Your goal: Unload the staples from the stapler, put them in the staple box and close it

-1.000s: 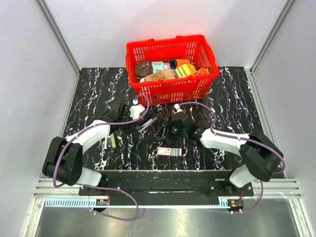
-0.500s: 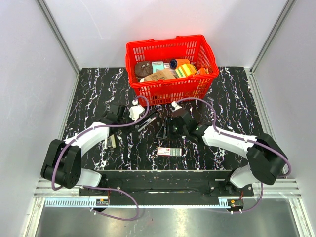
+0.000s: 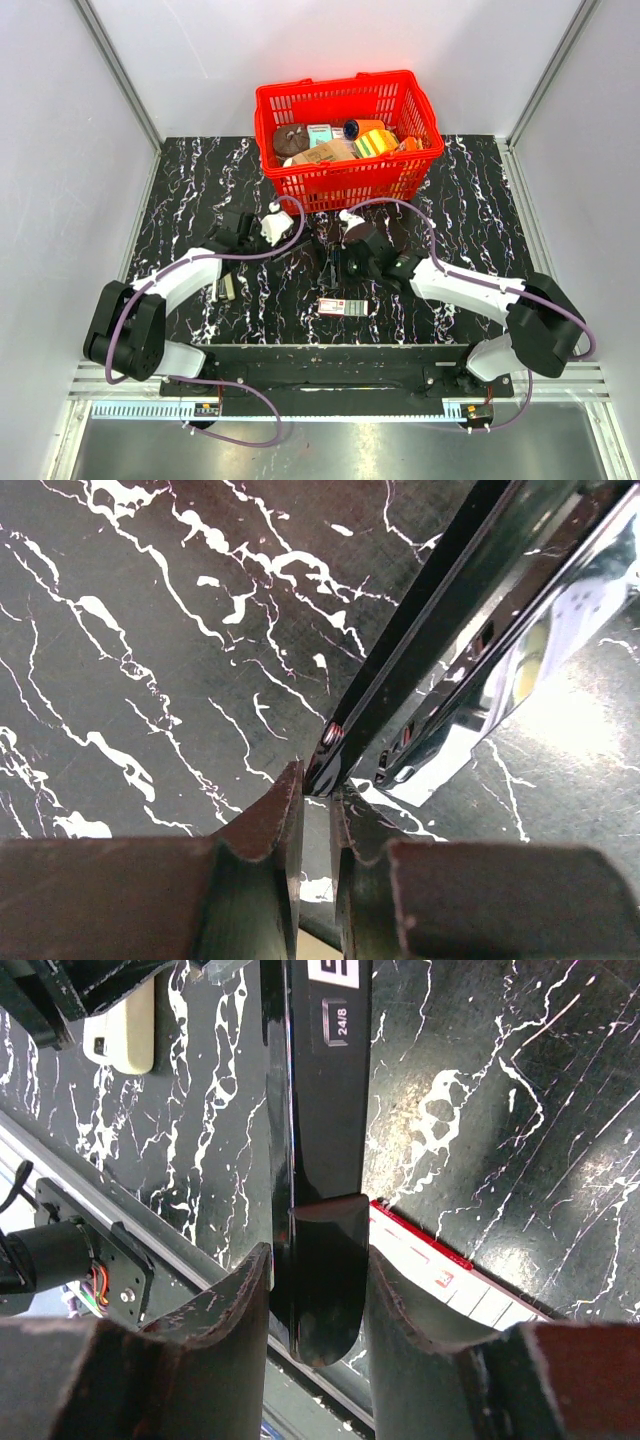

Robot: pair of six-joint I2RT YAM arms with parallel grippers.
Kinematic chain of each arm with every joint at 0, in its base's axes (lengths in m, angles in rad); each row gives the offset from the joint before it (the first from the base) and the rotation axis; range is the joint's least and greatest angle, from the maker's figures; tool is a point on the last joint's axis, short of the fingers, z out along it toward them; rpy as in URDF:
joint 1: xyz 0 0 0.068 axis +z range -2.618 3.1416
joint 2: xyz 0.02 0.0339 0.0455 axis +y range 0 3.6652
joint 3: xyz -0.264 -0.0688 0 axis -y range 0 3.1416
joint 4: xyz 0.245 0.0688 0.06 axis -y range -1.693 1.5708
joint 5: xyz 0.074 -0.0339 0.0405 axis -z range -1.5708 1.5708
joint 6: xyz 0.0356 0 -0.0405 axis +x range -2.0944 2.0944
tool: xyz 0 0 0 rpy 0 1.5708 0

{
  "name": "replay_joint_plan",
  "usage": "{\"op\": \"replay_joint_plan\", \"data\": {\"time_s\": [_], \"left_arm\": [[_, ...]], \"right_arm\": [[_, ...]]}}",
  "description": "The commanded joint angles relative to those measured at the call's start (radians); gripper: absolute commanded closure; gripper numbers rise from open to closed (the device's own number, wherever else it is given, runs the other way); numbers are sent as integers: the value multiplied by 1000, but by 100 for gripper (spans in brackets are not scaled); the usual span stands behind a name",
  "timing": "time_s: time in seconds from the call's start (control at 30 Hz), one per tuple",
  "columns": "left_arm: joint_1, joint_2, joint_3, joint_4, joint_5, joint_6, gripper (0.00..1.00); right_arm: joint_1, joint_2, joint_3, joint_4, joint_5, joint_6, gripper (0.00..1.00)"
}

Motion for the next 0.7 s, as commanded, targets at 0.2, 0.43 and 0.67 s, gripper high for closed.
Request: {"op": "replay_joint_plan", "data": {"time_s": [0.2, 0.43, 0.67], "left_arm": [[11, 16, -30, 197, -131, 62, 100], [11, 29, -56, 292, -177, 110, 100], [11, 37, -52, 360, -217, 131, 100]], "right_arm": [[68, -33, 38, -57, 28, -62, 100], [74, -26, 59, -83, 37, -91, 100], [86, -24, 81, -127, 68, -131, 100]]}}
